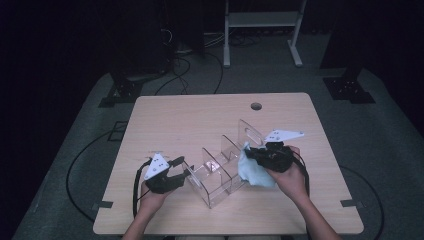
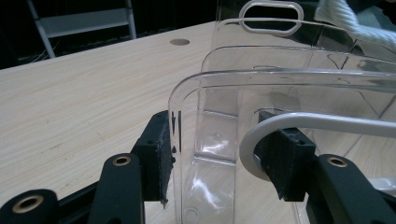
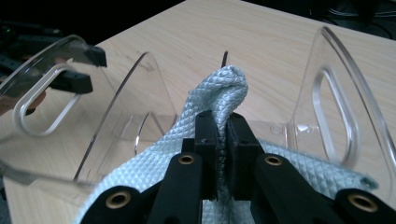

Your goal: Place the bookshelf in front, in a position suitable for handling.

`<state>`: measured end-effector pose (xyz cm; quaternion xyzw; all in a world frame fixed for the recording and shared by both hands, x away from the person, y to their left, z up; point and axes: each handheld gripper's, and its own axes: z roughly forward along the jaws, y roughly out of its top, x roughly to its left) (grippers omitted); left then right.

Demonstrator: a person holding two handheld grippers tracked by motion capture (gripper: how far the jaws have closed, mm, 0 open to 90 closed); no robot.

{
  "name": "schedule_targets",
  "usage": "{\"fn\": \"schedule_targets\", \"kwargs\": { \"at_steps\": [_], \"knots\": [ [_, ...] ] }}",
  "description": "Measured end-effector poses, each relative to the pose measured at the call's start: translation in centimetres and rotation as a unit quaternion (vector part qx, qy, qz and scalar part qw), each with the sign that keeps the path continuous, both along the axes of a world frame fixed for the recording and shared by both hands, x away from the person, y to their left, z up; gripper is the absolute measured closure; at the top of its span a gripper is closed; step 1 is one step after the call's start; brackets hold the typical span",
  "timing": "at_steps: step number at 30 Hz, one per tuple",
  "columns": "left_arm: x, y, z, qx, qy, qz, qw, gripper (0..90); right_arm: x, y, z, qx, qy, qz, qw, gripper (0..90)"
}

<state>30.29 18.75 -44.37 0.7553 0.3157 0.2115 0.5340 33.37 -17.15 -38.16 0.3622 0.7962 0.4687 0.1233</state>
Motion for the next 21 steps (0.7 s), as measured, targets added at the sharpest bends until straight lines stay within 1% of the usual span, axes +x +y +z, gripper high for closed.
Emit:
{"fn": "schedule_targets", "kwargs": {
  "at_steps": [2,5,6,11,16,17,18,21],
  "knots": [
    [0.0,0.0,0.0,-0.002,0.001,0.001,1.0000,47.3,0.8,0.5,0.0,-0.006,0.002,-0.003,1.0000,84.0],
    [0.0,0.0,0.0,-0.003,0.000,0.001,1.0000,47.3,1.6,1.0,0.0,-0.003,0.009,-0.004,0.9999,84.0],
    [-0.1,0.0,0.0,-0.002,0.000,0.002,1.0000,47.3,1.7,1.0,0.0,-0.002,0.008,-0.004,1.0000,84.0],
    [0.0,0.0,-0.1,-0.003,0.000,0.002,1.0000,47.2,0.7,0.6,0.2,-0.006,0.003,-0.004,1.0000,84.0],
    [0.0,0.0,-0.1,-0.005,-0.001,0.001,1.0000,47.2,1.5,1.2,0.2,-0.007,0.009,-0.007,0.9999,84.0],
    [0.0,0.0,-0.1,-0.006,0.000,0.001,1.0000,47.2,2.3,1.8,0.1,-0.005,0.011,-0.008,0.9999,84.0],
    [0.0,0.0,-0.1,-0.006,0.000,0.001,1.0000,47.1,2.5,1.9,0.1,-0.003,0.012,-0.008,0.9999,83.9],
    [0.0,0.0,-0.1,-0.008,0.002,0.002,1.0000,46.9,2.4,1.9,0.2,-0.004,0.011,-0.009,0.9999,83.9]
  ]
}}
